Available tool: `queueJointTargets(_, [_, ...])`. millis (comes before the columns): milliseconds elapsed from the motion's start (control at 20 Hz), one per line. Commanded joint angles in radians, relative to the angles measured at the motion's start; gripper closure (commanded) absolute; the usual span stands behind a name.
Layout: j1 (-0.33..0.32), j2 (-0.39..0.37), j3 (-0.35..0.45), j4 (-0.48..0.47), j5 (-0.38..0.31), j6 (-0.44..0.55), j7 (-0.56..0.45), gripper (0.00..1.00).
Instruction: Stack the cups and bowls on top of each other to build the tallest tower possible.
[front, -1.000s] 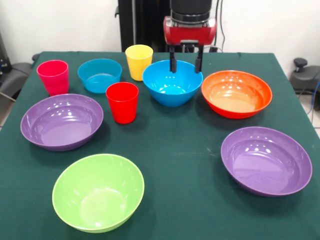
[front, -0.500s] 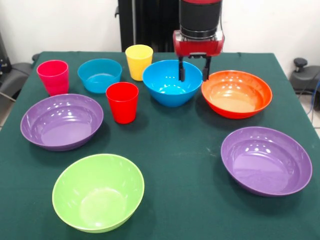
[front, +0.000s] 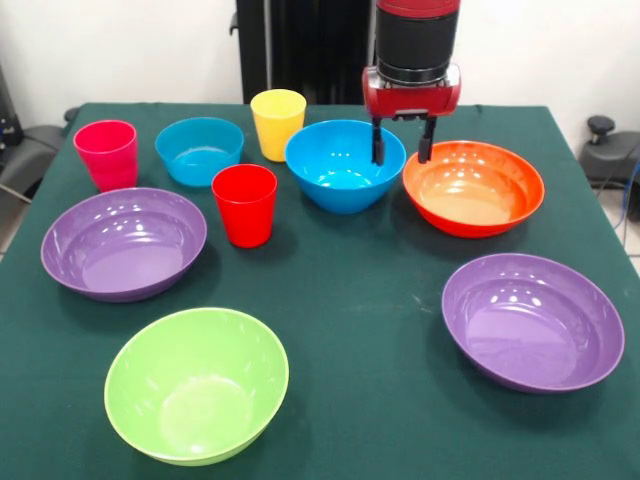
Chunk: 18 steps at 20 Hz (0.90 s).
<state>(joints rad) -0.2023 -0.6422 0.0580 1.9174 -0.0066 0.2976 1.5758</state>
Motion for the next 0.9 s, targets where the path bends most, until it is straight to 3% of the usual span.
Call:
queueJointTargets(50, [0.024,-0.002,0.018,-0.016,-0.040,-0.029,0.123,0.00])
queueJointTargets(900, [0.036,0.027,0.004,0.000,-0.043,-0.075,0.133,0.00])
